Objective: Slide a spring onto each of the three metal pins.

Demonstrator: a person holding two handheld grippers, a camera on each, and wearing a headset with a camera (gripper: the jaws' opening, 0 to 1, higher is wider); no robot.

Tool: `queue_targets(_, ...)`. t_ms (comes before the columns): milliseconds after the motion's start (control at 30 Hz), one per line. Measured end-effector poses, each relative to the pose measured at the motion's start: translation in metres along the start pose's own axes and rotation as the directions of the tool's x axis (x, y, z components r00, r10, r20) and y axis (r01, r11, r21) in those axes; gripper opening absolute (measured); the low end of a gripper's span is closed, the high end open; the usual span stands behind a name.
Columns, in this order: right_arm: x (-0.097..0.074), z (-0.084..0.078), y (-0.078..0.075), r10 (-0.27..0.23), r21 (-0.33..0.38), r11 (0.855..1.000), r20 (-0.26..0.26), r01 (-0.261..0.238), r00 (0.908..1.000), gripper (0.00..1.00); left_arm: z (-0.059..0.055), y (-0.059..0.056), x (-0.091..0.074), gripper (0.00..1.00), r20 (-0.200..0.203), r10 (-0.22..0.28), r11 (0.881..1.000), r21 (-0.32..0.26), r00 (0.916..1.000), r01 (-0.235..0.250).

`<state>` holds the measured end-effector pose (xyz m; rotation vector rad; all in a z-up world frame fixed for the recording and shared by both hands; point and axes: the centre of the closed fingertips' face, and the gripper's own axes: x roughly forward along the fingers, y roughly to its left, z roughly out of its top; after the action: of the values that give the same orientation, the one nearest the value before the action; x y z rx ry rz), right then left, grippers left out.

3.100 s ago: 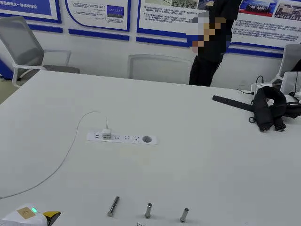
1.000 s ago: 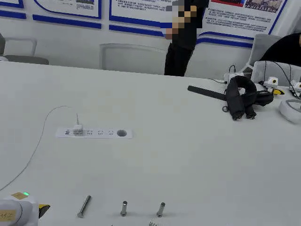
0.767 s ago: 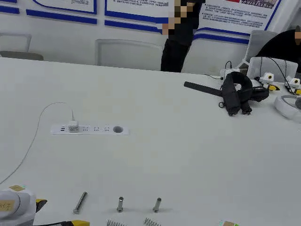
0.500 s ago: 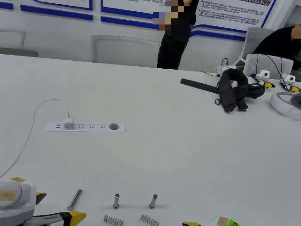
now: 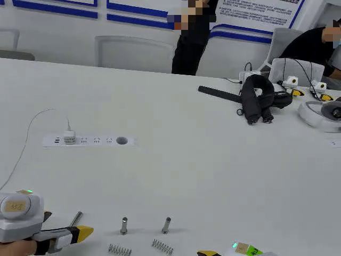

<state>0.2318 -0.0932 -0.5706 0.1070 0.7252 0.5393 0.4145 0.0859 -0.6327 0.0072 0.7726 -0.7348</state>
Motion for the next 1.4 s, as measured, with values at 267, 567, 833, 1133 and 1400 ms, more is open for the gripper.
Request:
queue_targets(267, 0.0, 0.0, 0.001, 0.003, 0.007, 1.0, 0.004, -0.003, 1.0, 0.94, 0.002, -0.001, 0.013, 0.71, -0.005, 0.009, 1.0, 0.015, 0.9999, -0.009)
queue_targets(567, 0.0, 0.0, 0.0, 0.004, 0.011, 1.0, 0.005, -0.004, 1.0, 0.93, 0.002, 0.0, 0.024, 0.59, -0.02, 0.027, 0.999, 0.032, 0.9994, -0.026)
queue_targets(833, 0.0, -0.002, -0.001, 0.003, 0.016, 1.0, 0.002, -0.003, 1.0, 0.93, 0.003, -0.003, 0.028, 0.44, -0.026, 0.047, 0.998, 0.037, 0.9985, -0.046)
queue_targets(1133, 0.001, -0.002, -0.001, 0.004, 0.019, 1.0, -0.002, -0.004, 1.0, 0.93, 0.001, -0.001, 0.031, 0.28, -0.059, 0.075, 0.997, 0.029, 0.9955, -0.073)
queue_targets(1400, 0.0, 0.0, -0.003, 0.0, 0.021, 1.0, 0.005, 0.0, 1.0, 0.93, 0.001, -0.001, 0.029, 0.12, -0.109, 0.125, 0.992, 0.009, 0.9861, -0.124)
